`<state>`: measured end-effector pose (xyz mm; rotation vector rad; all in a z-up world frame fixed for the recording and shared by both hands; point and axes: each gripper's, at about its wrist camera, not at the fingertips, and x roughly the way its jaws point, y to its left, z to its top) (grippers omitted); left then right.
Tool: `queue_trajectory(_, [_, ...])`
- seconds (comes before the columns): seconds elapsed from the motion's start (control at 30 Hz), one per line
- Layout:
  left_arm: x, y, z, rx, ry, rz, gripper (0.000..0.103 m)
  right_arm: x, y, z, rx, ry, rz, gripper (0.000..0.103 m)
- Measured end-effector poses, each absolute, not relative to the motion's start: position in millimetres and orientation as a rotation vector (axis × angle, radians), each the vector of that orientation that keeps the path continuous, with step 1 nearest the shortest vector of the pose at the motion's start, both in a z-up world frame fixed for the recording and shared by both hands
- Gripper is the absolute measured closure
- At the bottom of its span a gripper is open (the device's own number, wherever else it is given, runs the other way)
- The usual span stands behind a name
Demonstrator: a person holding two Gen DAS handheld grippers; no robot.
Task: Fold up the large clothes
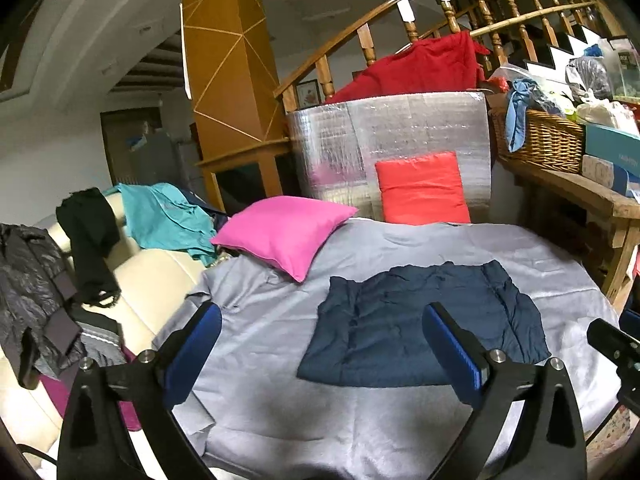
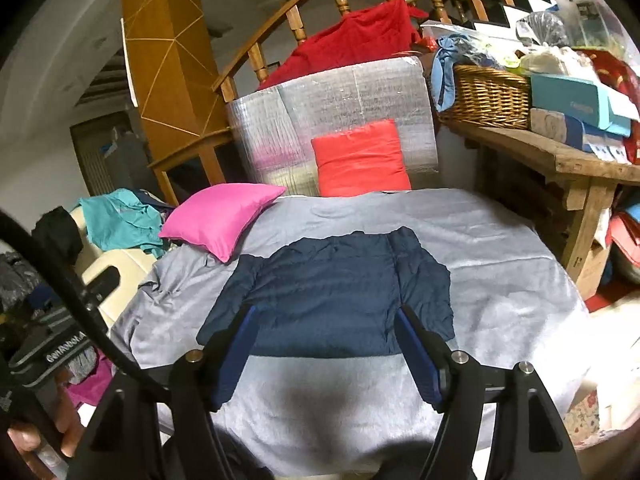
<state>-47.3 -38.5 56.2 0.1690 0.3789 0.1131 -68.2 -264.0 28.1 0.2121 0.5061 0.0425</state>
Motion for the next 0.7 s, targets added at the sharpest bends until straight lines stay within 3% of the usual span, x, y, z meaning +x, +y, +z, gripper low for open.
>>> queue_trajectory(0.13, [-60.7,-36.8,64.9,0.177,0.355,0.126,0.003,-78.3,-260.1,31.0,0.206,0.498,0.037,0.024])
queue_trajectory(0.7, [-84.8,-26.4,81.0,0.158,0.339,0.132,0.002,-109.6,-244.4,43.7,0.145,0.437,0.017,0.022])
